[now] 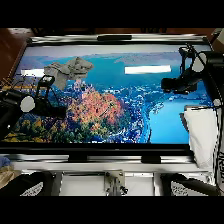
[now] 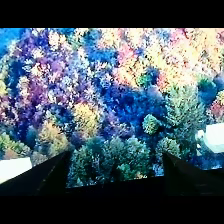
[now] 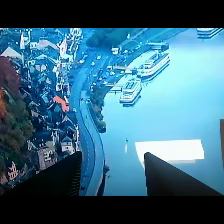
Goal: Fold the shirts.
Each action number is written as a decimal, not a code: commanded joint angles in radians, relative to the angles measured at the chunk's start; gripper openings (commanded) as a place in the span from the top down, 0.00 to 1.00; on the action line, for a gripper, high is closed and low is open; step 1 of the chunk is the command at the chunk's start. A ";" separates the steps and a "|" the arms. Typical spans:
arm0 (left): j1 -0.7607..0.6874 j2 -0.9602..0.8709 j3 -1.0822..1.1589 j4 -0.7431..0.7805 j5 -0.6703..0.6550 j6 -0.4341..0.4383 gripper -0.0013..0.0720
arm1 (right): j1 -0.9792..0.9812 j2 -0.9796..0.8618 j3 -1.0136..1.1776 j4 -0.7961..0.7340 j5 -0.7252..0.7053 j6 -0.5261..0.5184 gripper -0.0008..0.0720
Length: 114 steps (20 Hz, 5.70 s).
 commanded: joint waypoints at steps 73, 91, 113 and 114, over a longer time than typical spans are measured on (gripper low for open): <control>0.361 -0.057 0.010 -0.415 -0.099 -0.012 0.01 | -0.121 0.362 -0.502 0.505 0.217 -0.183 0.18; 0.301 -0.335 -0.207 -0.972 0.615 0.126 0.12 | -0.113 0.259 -0.576 0.599 0.177 -0.146 0.18; 0.285 -0.282 -0.171 -1.057 0.536 0.246 0.93 | 0.472 -0.083 -0.575 0.596 -0.176 -0.284 0.27; 0.285 -0.272 -0.171 -1.052 0.533 0.246 0.93 | 0.467 -0.086 -0.574 0.599 -0.173 -0.276 0.78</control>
